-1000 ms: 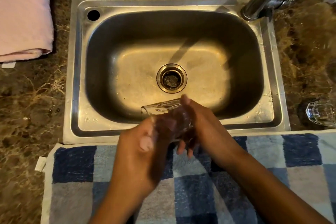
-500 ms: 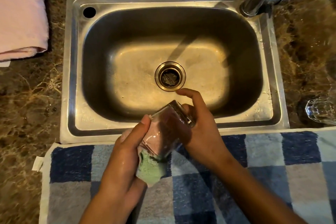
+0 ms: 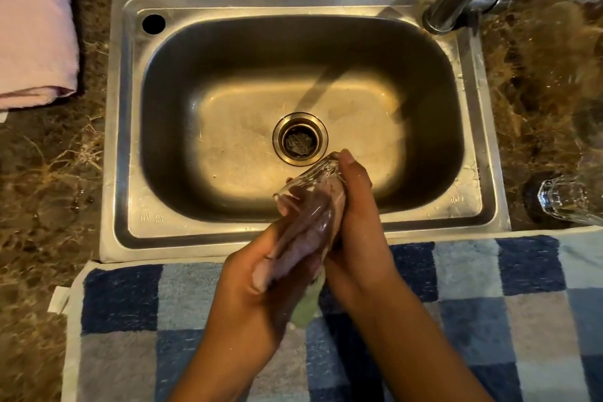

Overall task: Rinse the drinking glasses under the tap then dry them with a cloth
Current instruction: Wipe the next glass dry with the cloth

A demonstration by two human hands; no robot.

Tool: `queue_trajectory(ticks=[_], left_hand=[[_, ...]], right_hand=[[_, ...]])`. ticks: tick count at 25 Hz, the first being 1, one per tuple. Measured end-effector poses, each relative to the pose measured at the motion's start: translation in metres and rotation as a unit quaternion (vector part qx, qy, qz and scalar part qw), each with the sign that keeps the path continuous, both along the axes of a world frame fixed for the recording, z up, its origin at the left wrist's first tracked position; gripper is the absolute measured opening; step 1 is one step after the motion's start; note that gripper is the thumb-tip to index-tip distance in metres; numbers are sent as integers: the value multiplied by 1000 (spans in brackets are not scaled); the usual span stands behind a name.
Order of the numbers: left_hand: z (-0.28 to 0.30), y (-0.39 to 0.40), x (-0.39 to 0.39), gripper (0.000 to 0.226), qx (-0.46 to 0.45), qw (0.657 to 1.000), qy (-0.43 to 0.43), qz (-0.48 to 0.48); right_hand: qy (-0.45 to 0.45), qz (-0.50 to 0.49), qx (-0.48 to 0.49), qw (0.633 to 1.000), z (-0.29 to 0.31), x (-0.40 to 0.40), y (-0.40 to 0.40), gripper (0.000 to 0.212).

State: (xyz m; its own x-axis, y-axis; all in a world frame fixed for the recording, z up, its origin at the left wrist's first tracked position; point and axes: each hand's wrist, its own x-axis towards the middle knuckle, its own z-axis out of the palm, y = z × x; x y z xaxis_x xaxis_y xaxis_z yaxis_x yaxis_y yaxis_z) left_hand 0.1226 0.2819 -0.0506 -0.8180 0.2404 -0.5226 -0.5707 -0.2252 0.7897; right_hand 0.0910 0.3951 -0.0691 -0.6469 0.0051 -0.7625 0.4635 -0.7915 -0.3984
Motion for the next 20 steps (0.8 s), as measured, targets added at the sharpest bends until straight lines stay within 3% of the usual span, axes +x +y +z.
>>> queue_trajectory(ticks=[2, 3, 5, 7, 10, 11, 14, 19, 20], left_hand=[[2, -13, 1, 31, 5, 1000, -15, 16], [1, -21, 2, 25, 25, 999, -28, 31], [2, -35, 3, 41, 90, 991, -44, 85], [1, -44, 1, 48, 27, 993, 13, 110], [5, -33, -4, 48, -140, 973, 181, 21], [5, -27, -3, 47, -162, 966, 201, 4], [11, -11, -3, 46, -123, 973, 198, -2], [9, 0, -12, 38, -192, 951, 243, 22], [12, 2, -10, 40, -159, 961, 222, 38]], right_hand=[[-9, -22, 14, 1000, -3, -7, 15, 74], [-8, -36, 40, 999, -3, -10, 24, 69], [4, -48, 96, 994, 1, -10, 41, 61], [21, -19, 121, 992, 7, -3, 48, 57], [44, 115, 134, 983, 15, 12, 31, 37], [50, 166, 151, 973, 18, 15, 22, 37], [67, 225, 208, 950, 26, 20, 1, 33], [73, 185, 291, 936, 37, 9, -7, 40], [71, 184, 294, 935, 37, 7, -7, 42]])
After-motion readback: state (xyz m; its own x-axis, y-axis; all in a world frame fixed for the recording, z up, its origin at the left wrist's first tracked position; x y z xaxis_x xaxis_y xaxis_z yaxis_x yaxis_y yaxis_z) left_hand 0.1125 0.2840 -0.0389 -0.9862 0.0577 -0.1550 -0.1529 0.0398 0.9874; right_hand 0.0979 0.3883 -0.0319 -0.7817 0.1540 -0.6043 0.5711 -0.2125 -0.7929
